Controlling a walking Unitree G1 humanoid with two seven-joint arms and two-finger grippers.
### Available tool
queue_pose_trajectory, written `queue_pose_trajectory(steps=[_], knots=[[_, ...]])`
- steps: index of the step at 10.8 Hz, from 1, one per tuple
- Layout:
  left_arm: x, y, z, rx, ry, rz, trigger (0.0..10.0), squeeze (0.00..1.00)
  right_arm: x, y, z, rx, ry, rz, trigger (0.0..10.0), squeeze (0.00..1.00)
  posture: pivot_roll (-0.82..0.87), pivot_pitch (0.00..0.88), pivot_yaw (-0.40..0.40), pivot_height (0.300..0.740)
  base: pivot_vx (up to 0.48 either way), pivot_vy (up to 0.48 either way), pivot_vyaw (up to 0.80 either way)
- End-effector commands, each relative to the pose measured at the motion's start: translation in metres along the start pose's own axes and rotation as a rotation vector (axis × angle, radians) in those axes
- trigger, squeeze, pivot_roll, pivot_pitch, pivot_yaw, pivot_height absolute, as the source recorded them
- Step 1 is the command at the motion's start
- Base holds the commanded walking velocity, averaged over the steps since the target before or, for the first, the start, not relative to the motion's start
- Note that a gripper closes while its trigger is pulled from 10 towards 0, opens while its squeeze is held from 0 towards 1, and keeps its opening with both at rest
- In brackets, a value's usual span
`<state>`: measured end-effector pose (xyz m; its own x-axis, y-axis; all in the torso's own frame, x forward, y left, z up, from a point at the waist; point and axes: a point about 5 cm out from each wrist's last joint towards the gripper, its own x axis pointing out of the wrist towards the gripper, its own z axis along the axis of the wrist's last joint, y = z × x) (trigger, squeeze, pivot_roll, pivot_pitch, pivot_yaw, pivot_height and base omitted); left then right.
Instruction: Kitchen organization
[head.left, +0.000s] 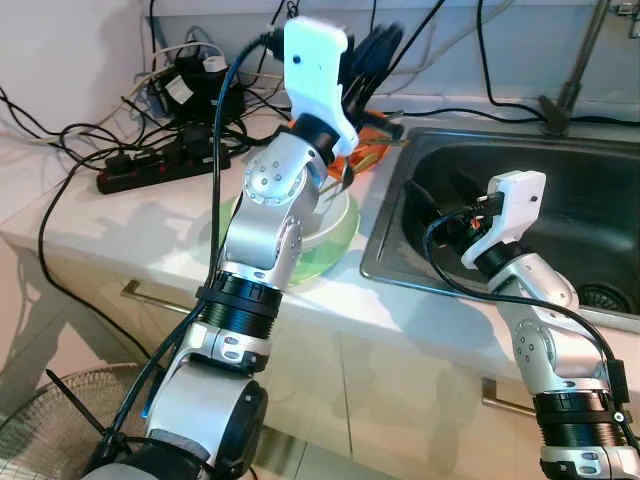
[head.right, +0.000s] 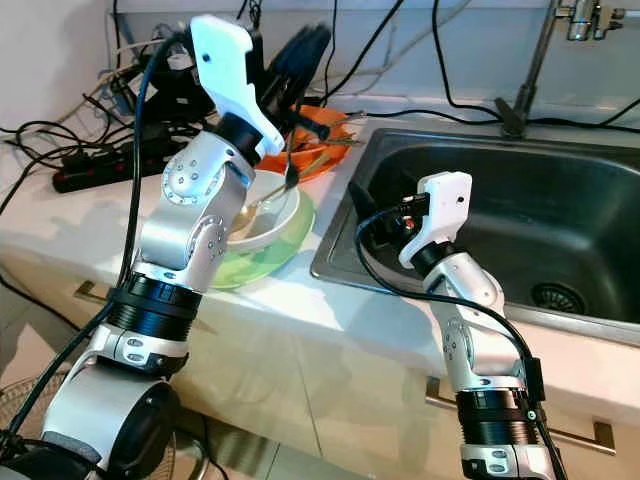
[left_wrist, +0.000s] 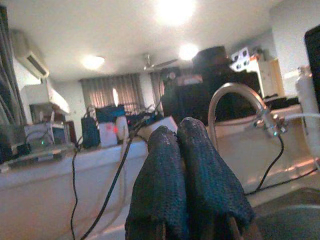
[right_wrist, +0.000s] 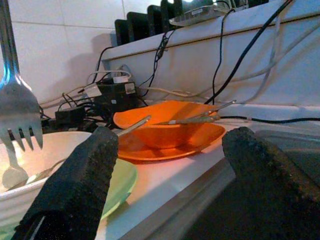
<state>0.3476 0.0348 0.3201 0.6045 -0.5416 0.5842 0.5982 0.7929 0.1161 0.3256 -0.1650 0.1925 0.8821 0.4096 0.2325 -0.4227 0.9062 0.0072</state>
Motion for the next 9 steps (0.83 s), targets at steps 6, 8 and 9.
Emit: queue_pose_trajectory(steps=[6, 8, 9], knots=[[0.0, -0.018, 0.008, -0.28, -0.118, -0.067, 10.0, 0.0, -0.01, 0.004, 0.021, 0.104, -0.119, 0.124, 10.0, 0.0, 0.04, 0.0, 0.149, 0.74, 0.0, 0.0, 0.0], [0.0, -0.02, 0.009, -0.334, -0.126, -0.092, 10.0, 0.0, -0.011, 0.003, 0.029, 0.138, -0.169, 0.136, 10.0, 0.0, 0.04, 0.0, 0.151, 0.74, 0.0, 0.0, 0.0], [-0.001, -0.021, 0.006, -0.353, -0.117, -0.095, 10.0, 0.0, -0.011, 0.004, 0.031, 0.143, -0.177, 0.152, 10.0, 0.0, 0.04, 0.0, 0.151, 0.74, 0.0, 0.0, 0.0]])
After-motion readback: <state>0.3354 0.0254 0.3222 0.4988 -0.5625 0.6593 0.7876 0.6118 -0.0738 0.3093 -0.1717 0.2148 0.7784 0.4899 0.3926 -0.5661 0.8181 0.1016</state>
